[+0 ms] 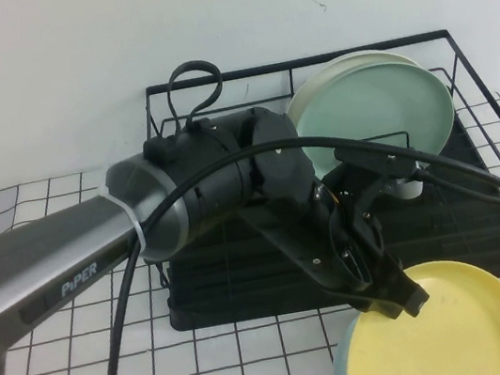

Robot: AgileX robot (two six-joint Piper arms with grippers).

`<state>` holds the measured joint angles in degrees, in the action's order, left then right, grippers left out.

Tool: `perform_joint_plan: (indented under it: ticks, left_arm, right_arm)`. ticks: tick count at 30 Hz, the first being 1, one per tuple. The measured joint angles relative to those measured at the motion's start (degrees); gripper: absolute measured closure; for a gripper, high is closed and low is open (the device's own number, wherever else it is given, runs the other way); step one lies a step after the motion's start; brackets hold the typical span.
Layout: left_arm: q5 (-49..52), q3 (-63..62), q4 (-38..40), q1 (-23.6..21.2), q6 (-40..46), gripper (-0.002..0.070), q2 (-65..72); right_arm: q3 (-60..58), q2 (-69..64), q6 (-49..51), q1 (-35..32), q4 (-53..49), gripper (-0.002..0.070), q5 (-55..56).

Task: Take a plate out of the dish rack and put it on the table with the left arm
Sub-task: Place the plate from the table

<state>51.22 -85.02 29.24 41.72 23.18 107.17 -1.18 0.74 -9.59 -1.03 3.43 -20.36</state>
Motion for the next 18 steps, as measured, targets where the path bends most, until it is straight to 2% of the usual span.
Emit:
perform_joint_plan:
  ticks: [14, 16, 18]
  left_arm:
    - [-0.1, 0.0, 0.0, 0.0, -1.2, 0.0594, 0.9]
    - [-0.1, 0.0, -0.8, 0.0, -1.2, 0.0579, 0.9]
    - [-0.1, 0.0, -2.6, 0.0, -1.2, 0.0535, 0.9]
  right_arm:
    - [0.0, 0.0, 0.0, 0.0, 0.0, 0.0678, 0.0]
    - [0.0, 0.0, 0.0, 0.0, 0.0, 0.0678, 0.0]
    - [0.0, 0.0, 0.0, 0.0, 0.0, 0.0678, 0.0]
